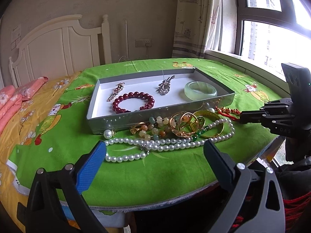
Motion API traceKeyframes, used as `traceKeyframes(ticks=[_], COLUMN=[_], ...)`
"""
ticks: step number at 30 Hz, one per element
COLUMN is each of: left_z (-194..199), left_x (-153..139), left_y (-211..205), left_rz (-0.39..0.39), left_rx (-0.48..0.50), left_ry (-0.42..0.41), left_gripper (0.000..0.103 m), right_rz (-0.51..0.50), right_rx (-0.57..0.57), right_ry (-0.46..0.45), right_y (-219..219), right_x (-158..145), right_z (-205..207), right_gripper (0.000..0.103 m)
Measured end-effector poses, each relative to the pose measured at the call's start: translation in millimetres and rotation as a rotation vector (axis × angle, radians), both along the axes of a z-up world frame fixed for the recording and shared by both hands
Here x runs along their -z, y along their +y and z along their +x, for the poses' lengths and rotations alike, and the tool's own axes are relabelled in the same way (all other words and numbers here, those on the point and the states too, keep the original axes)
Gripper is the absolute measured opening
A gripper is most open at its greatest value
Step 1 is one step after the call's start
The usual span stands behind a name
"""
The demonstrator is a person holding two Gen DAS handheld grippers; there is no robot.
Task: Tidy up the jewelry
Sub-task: 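Move the right tool to the red cord bracelet and grasp it, then grasp a gold ring with the left tool while the right tool lifts the red cord bracelet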
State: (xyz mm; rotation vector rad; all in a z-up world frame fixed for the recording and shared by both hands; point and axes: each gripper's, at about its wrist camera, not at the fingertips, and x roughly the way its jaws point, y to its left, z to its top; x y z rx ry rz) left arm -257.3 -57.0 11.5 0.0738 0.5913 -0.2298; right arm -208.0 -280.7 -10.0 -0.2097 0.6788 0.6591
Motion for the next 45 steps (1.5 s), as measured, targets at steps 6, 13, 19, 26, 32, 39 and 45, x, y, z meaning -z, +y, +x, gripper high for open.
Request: traceKeyframes(ticks=[6,13,19,26,32,39,45], left_z=[19,30,36,42,47,54,46], left_x=[1,3,7,6,5,9,4], left_y=[-16,-19,-15,-19,-32,-53,-53], left_rz=[-0.008,-0.038,-0.069,-0.059,-0.032,0.054,0.054], left_rx=[0.052,0.079,0.076,0.079,0.112,0.133,0.149], left_ry=[0.025,0.049,0.073,0.070,0.072,0.064,0.031], left_gripper=[0.094,0.081,0.079,0.076,0.067,0.045,0.043], right_rz=[0.031,-0.055,-0.091,0.003,0.025,0.048,0.153], right_rx=[-0.007,-0.029,-0.002,0.047,0.054,0.048,0.052], right_ry=[0.067,0.006,-0.006,-0.034,-0.045,-0.068,-0.045], right_y=[-2,18,20,2,1,-2,-14], right_x=[0,-2,2,-5,-12,-16,-25], right_z=[4,5,12,7,7,2,3], right_gripper=[0.023,0.041,0.008,0.007,0.007,0.007,0.007])
